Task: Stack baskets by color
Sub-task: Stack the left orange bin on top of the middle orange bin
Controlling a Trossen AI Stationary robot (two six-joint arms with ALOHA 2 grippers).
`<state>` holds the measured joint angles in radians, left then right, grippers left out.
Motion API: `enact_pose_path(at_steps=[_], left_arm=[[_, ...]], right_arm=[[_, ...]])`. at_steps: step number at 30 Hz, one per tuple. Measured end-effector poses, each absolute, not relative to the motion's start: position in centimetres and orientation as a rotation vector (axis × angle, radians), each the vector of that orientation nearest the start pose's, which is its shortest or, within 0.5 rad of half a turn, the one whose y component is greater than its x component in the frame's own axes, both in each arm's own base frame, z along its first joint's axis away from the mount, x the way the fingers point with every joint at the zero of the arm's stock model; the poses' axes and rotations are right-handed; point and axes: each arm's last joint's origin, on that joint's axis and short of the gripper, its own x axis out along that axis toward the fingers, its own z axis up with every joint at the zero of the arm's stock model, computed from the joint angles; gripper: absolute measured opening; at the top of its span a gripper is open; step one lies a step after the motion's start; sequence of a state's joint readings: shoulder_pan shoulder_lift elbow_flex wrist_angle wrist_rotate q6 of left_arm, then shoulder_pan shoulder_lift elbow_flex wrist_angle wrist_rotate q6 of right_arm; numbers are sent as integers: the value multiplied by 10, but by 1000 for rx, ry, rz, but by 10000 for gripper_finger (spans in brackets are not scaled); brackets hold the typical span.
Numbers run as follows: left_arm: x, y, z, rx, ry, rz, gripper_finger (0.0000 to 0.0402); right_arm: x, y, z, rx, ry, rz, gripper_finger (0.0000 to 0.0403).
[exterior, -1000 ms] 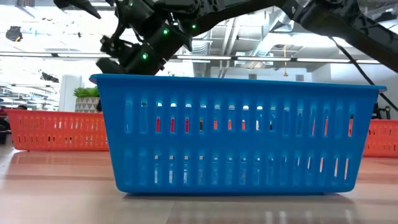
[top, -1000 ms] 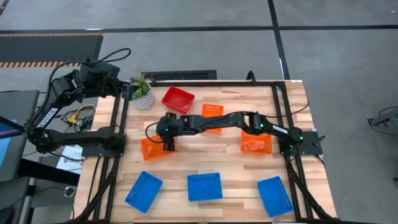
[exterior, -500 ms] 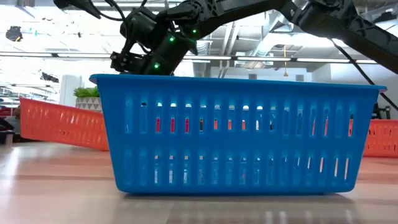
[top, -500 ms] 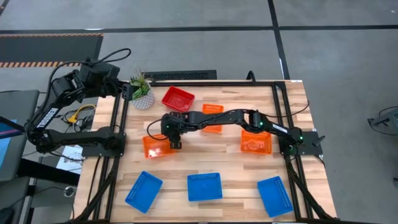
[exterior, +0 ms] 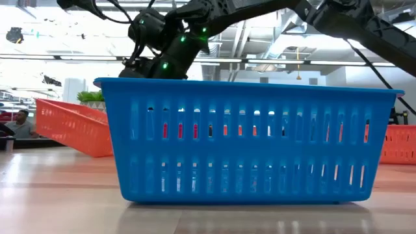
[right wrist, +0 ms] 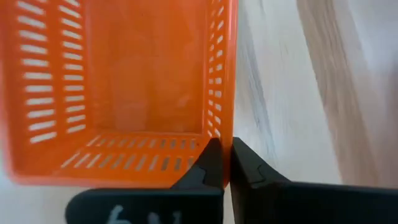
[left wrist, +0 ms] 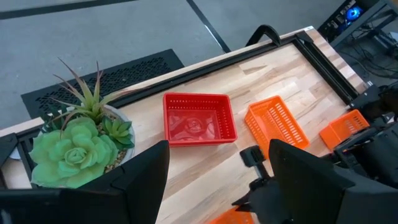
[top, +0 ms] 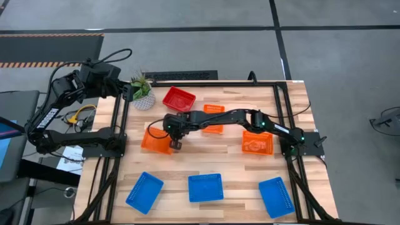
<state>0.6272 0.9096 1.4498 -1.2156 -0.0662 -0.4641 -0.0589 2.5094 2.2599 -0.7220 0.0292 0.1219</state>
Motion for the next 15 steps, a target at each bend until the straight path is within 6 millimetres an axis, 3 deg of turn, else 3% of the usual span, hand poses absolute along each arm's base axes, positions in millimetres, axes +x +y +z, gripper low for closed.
enact_pose_path(at_steps=[2, 7, 15], left_arm=[[90, 68, 429, -619, 499, 814, 263], [90, 67, 429, -619, 497, 813, 263], [85, 64, 431, -618, 474, 811, 263]], right_arm=[[536, -33, 191, 187, 939, -172, 9], [511, -50, 256, 347, 869, -265, 5], [424, -87, 343, 399, 977, -622, 2]])
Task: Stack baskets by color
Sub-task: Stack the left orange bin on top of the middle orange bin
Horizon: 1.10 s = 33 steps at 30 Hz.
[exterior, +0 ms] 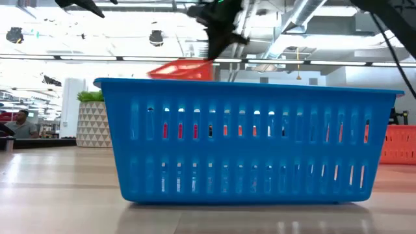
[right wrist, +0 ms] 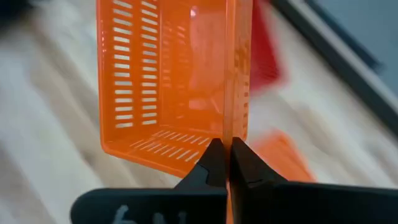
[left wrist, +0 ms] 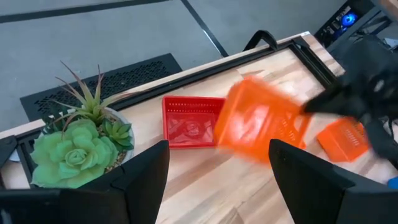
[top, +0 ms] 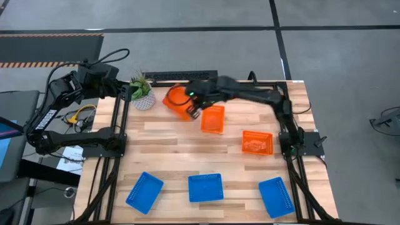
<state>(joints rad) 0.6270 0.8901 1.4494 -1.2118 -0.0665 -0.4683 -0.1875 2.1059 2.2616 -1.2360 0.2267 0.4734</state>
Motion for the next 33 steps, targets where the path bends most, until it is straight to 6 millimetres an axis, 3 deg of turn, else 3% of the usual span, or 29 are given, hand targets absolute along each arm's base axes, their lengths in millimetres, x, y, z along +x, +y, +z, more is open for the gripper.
enact_pose_path(at_steps=[5, 7, 11, 15, 19, 25, 33], left_arm=[[83, 62, 431, -628, 462, 814, 263], [81, 61, 432, -627, 455, 813, 263], [81, 61, 432, -627, 456, 813, 263], [81, 61, 432, -628, 457, 813, 263], [81, 61, 432, -628, 456, 813, 263], [81, 61, 432, -628, 457, 813, 263], [81, 61, 432, -628, 459, 814, 263]], right_arm=[[362, -91, 390, 369, 945, -850, 2], [337, -88, 399, 374, 925, -916, 1], [294, -79, 388, 461, 897, -1012, 1], [259, -67, 356, 635, 743, -1095, 1], [255, -55, 306, 846, 538, -1094, 1], [277, -47, 244, 1045, 387, -1084, 1], [306, -19, 214, 1162, 372, -1056, 2]])
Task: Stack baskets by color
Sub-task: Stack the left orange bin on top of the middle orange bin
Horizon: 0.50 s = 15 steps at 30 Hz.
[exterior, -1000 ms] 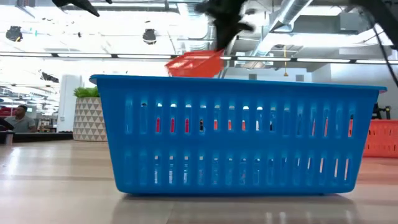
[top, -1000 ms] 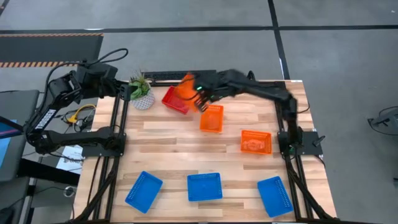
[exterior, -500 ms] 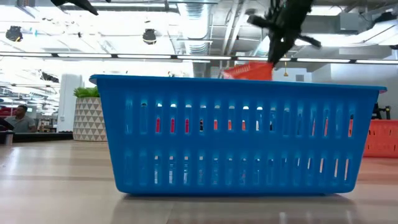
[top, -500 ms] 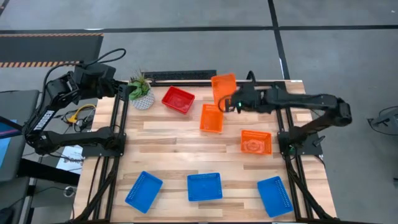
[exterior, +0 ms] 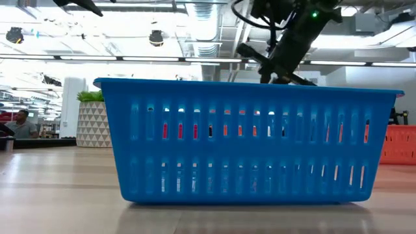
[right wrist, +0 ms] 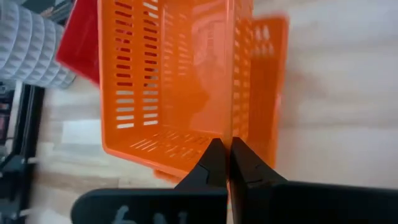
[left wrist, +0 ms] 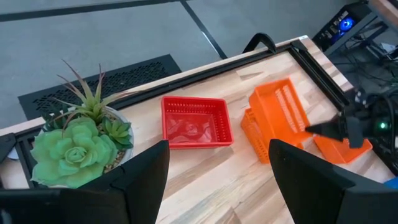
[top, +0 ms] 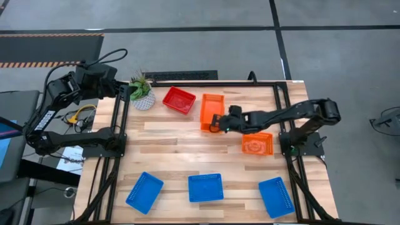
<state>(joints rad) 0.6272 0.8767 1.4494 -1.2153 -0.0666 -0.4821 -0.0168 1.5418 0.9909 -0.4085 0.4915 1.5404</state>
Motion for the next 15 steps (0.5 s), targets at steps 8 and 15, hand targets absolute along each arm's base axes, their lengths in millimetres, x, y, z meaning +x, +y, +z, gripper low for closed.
enact_pose_path(at_steps=[8, 15], left_arm=[[81, 61, 432, -620, 462, 812, 263], [81, 61, 432, -619, 462, 811, 263]], right_arm=[[309, 6, 187, 1198, 444, -1133, 8], [311, 3, 181, 1201, 506, -1120, 62]])
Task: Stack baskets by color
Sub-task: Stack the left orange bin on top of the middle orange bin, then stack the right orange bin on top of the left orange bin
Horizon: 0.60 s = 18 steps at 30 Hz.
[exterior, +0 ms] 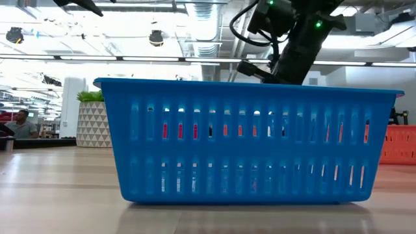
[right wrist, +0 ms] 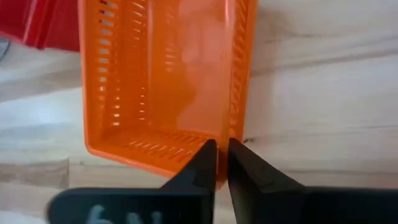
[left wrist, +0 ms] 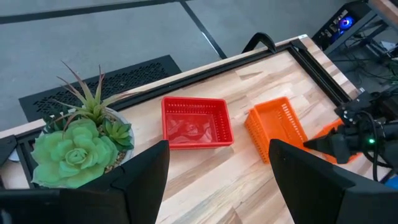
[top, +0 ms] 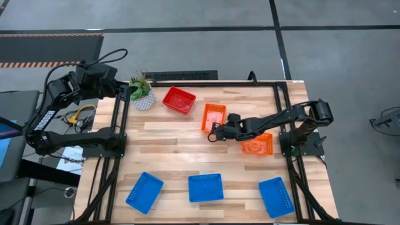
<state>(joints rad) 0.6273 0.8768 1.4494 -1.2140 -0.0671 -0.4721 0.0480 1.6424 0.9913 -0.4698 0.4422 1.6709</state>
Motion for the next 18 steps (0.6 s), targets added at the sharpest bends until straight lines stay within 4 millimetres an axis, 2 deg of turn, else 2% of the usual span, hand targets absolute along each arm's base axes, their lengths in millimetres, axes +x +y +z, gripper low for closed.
enact_pose_path(at_steps=[7, 10, 14, 18], left_arm=[[81, 61, 432, -619, 461, 811, 263], [81, 61, 432, -619, 461, 811, 263], [81, 61, 432, -619, 461, 811, 263], [81, 61, 432, -619, 461, 811, 263]], right_arm=[[308, -10, 188, 1167, 527, -1115, 160], [305, -18, 197, 1148, 519, -1097, 193], [292, -29, 216, 1110, 512, -1086, 216], [275, -39, 234, 1060, 525, -1085, 219]])
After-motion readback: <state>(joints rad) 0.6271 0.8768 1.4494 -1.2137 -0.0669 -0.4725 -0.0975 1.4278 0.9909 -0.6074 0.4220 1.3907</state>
